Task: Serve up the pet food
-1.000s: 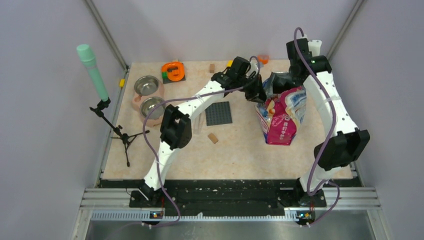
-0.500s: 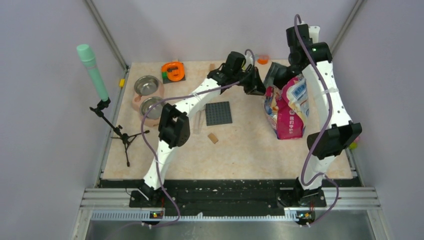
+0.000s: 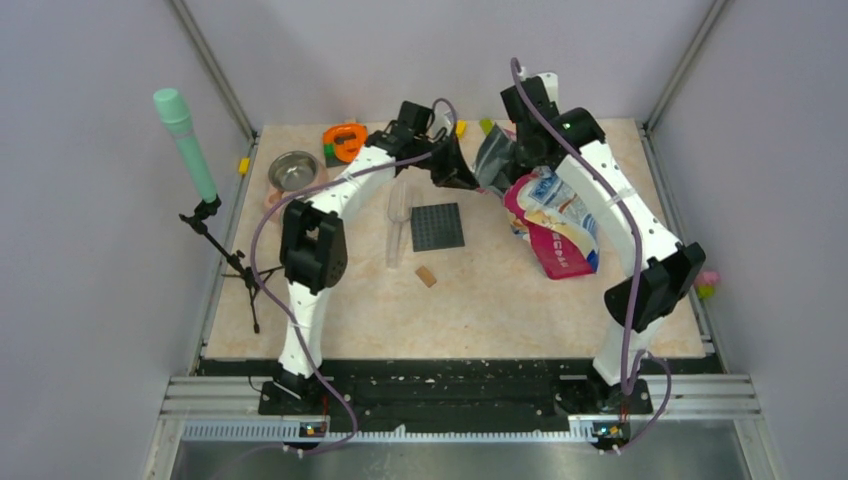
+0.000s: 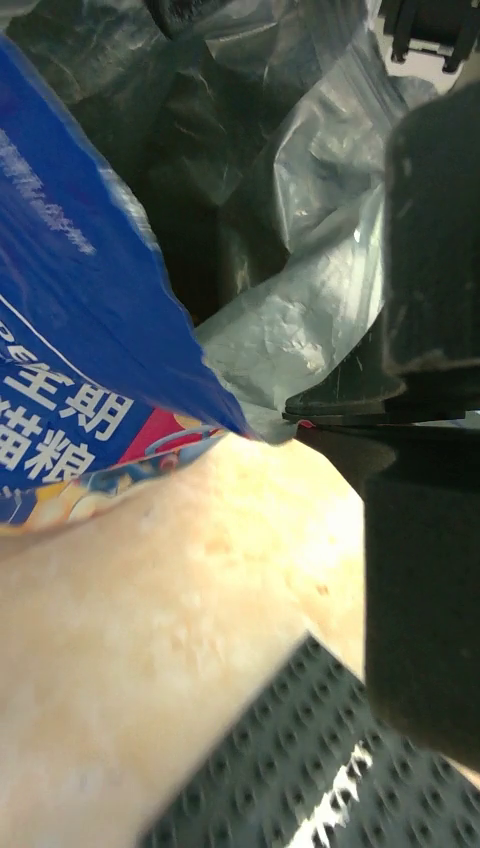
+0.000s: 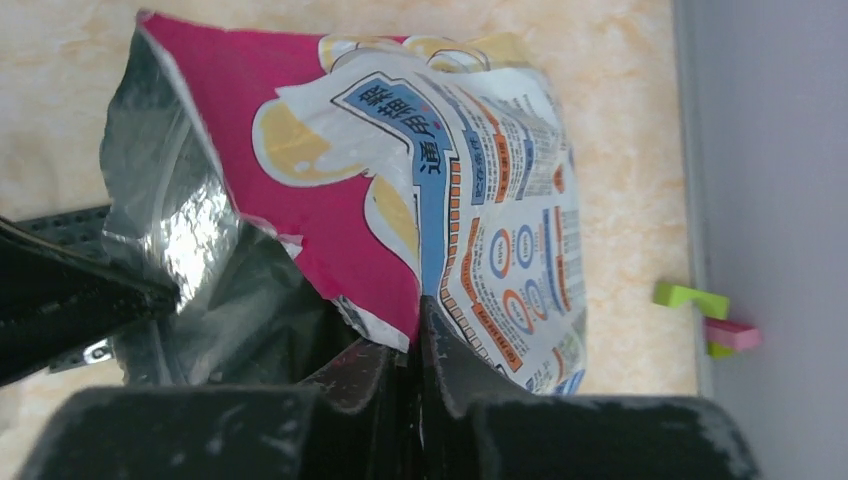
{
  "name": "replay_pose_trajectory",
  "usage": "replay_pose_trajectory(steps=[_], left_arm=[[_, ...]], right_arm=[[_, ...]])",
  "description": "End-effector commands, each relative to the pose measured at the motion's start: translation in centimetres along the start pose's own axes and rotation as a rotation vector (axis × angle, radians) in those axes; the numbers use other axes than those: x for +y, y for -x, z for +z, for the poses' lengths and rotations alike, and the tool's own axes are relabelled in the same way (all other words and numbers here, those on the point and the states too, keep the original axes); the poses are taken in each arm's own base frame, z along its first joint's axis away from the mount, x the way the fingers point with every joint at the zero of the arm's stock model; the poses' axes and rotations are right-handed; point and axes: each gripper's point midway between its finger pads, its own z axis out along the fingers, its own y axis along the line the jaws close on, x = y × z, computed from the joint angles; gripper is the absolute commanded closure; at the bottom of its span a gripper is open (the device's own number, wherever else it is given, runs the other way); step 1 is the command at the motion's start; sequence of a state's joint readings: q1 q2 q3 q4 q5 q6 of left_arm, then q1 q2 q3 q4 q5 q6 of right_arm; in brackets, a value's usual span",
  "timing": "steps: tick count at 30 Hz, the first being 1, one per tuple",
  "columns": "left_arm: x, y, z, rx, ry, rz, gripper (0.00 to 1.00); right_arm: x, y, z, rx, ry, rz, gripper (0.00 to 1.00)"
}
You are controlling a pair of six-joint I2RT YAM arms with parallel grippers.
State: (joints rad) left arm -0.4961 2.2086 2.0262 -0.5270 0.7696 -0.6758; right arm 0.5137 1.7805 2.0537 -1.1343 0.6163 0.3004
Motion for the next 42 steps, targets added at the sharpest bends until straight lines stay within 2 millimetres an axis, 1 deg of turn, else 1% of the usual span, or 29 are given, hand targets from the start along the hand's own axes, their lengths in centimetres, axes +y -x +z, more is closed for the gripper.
replay_pose_trajectory(steps=[1,2,3,4,5,6,11,14,16,18,20,26,31,32,33,34,35,38,40,41,42], left_arm=[[-0.4,0.6,-5.5,-0.032,0.046,0.128,1.00],[-0.2,0.5,-6.0,-0.027,0.055,0.138,1.00],[-0.1,0.4,-6.5,-0.020,0.061,0.149,1.00],[0.0,0.3,-6.8,-0.011,0.067,0.159,1.00],[0.0,0.2,-7.0,-0.004,0.075,0.169,1.00],[0.1,0.1,-7.2,0.004,0.083,0.173,1.00],[-0.1,0.0,-7.3,0.013,0.080,0.179,1.00],[-0.4,0.2,-7.5,0.006,0.077,0.185,1.00],[-0.6,0.4,-7.7,0.002,0.072,0.189,1.00],[-0.8,0.2,-7.8,0.009,0.066,0.193,1.00],[-0.7,0.0,-7.9,0.017,0.068,0.195,1.00],[0.2,-1.2,-8.4,0.049,0.107,0.195,1.00],[0.6,-1.8,-8.9,0.049,0.134,0.200,1.00],[0.7,-1.9,-9.0,0.047,0.139,0.202,1.00],[0.8,-1.9,-9.0,0.047,0.146,0.203,1.00],[0.8,-2.0,-9.1,0.049,0.149,0.207,1.00],[0.9,-2.1,-9.2,0.053,0.154,0.214,1.00],[0.9,-2.4,-9.9,0.059,0.183,0.228,1.00],[1.1,-2.1,-10.8,0.036,0.231,0.244,1.00],[1.2,-1.9,-11.4,0.017,0.261,0.251,0.93],[1.3,-1.6,-12.0,-0.006,0.295,0.255,0.82]], right_arm=[[2.6,0.6,-2.8,-0.044,0.170,0.056,0.86],[2.8,0.5,-2.8,-0.039,0.177,0.048,0.73],[2.9,0.4,-2.8,-0.037,0.183,0.042,0.66],[3.0,0.5,-2.8,-0.037,0.189,0.037,0.63],[3.0,0.8,-2.9,-0.043,0.190,0.034,0.58],[3.0,0.8,-2.9,-0.041,0.182,0.024,0.55],[2.6,1.9,-2.8,-0.041,0.139,-0.015,0.52],[2.6,2.8,-3.2,-0.056,0.110,-0.037,0.42],[2.6,3.2,-3.4,-0.072,0.096,-0.049,0.33],[3.0,3.2,-3.3,-0.069,0.098,-0.060,0.31],[3.2,2.6,-2.9,-0.052,0.092,-0.075,0.32],[3.9,1.2,-2.1,-0.010,0.103,-0.102,0.42],[4.2,0.4,-1.5,0.015,0.098,-0.126,0.43],[4.3,0.3,-1.4,0.020,0.103,-0.132,0.46],[4.5,0.1,-1.2,0.026,0.108,-0.135,0.59],[4.7,-0.1,-1.1,0.031,0.115,-0.140,0.83],[4.9,-0.2,-1.1,0.033,0.121,-0.137,1.00],[5.4,0.0,-1.6,0.018,0.152,-0.116,1.00],[6.3,0.1,-2.3,-0.012,0.203,-0.103,1.00],[6.9,0.2,-2.9,-0.034,0.246,-0.093,1.00],[7.2,0.5,-3.9,-0.064,0.298,-0.080,1.00]])
